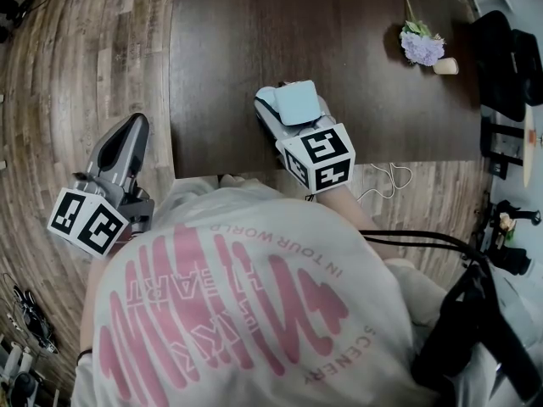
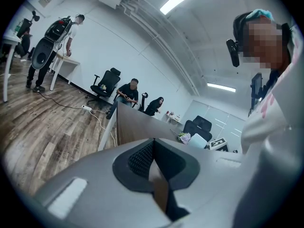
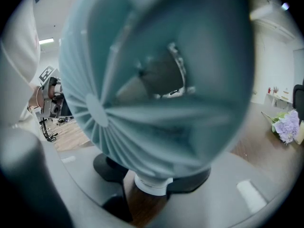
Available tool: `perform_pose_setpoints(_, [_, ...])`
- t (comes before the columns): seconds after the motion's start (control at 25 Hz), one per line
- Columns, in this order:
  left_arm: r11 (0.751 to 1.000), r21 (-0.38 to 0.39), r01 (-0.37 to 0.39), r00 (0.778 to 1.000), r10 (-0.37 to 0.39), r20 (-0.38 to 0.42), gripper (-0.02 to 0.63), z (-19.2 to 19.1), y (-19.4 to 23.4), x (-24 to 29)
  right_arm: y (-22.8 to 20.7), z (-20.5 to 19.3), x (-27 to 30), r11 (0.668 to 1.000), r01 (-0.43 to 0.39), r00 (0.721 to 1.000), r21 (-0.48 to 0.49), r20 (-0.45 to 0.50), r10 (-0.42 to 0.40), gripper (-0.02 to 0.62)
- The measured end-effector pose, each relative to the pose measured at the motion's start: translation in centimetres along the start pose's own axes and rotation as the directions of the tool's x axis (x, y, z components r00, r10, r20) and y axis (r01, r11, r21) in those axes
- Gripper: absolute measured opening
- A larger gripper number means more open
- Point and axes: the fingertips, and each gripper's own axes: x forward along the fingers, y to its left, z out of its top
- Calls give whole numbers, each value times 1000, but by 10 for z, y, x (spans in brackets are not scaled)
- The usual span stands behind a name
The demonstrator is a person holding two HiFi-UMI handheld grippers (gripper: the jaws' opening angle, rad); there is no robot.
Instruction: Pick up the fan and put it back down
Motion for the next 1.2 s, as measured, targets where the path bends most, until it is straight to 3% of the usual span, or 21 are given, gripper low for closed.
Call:
perform_pose_setpoints(0.28, [1000,4,7,1000,-7,-1,18,-1,-5,2,0,-1,1,1000,-27,1000,-6,16,27,227])
perform_pose_setpoints(0.36, [1000,7,10,1000,-10,0,18,-1,-7,2,2,-4,1,999,-52,999,-16,-3,52,282])
perform_pose_setpoints(0.44, [1000,12,14,1000,-14,1,18,-1,-9,3,4,-7,1,997,-73,997,-5,-15,73,287])
perform_pose_setpoints(0.68, [999,18,29,1000,-29,4,18,-6,-20,8,1,-20,-14,975,-149,989,163,20,148,362])
perform_pose_setpoints(0.88, [998,28,48,999,-48,2,18,-8,-34,12,1,-19,-44,948,-229,970,219,128,205,408])
perform_pose_setpoints(0.96, [998,34,59,998,-59,0,18,-7,-43,10,2,-13,-59,950,-237,965,204,164,206,392])
perform_pose_setpoints(1.08, [995,50,83,997,-83,0,18,-7,-60,9,0,-7,-81,960,-220,961,171,209,183,295])
perform_pose_setpoints(1.2, [992,68,105,994,-105,0,18,-12,-78,9,-4,-7,-101,964,-207,956,168,244,163,251])
